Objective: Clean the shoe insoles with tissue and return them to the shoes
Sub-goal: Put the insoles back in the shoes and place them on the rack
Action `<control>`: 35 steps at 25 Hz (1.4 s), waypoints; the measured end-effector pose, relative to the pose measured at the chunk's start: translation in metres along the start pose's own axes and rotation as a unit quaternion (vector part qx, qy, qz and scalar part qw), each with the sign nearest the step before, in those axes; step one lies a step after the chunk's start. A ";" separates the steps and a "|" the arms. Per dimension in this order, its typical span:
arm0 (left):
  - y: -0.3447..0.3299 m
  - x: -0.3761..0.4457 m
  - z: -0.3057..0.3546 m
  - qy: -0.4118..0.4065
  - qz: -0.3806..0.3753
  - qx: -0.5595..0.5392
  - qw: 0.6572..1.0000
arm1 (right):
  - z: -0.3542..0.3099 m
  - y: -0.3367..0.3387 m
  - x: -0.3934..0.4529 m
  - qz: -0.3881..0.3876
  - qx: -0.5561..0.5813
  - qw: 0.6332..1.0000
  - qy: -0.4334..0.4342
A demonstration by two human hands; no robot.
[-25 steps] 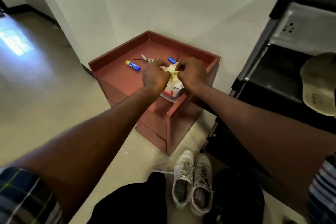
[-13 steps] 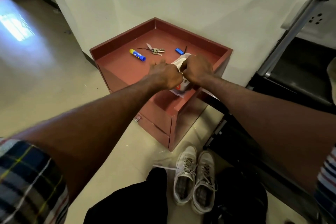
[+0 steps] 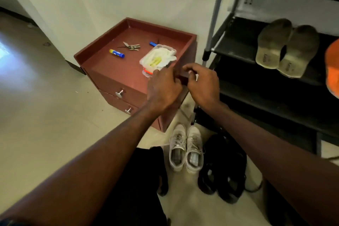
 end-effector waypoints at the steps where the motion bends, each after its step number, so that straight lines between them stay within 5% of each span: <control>1: -0.005 -0.022 0.019 -0.010 -0.030 0.008 0.999 | 0.011 0.022 -0.020 0.006 0.002 1.000 -0.013; 7: -0.087 -0.140 0.045 0.104 -0.242 -0.044 0.964 | 0.110 0.084 -0.127 -0.042 -0.089 0.982 -0.160; 14: -0.150 -0.193 -0.011 0.113 -0.341 0.168 0.918 | 0.177 0.068 -0.189 -0.214 -0.152 0.915 -0.305; 21: -0.198 -0.223 -0.064 0.154 -0.357 0.191 0.901 | 0.213 0.026 -0.230 -0.329 -0.216 0.861 -0.321; 28: -0.239 -0.219 -0.096 0.206 -0.311 0.110 0.921 | 0.250 -0.016 -0.242 -0.303 -0.234 0.831 -0.405; 35: -0.297 -0.185 -0.106 0.097 -0.323 0.138 0.931 | 0.287 -0.061 -0.217 -0.316 -0.331 0.841 -0.287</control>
Point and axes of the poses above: each hand's wrist, its own x-axis towards the middle knuckle, its own y-axis out of the back of the hand, z = x × y, the point moved 3 cm from there along x, towards the middle knuckle, and after that the axes turned 9 degrees about z, right-handed, at the moved point
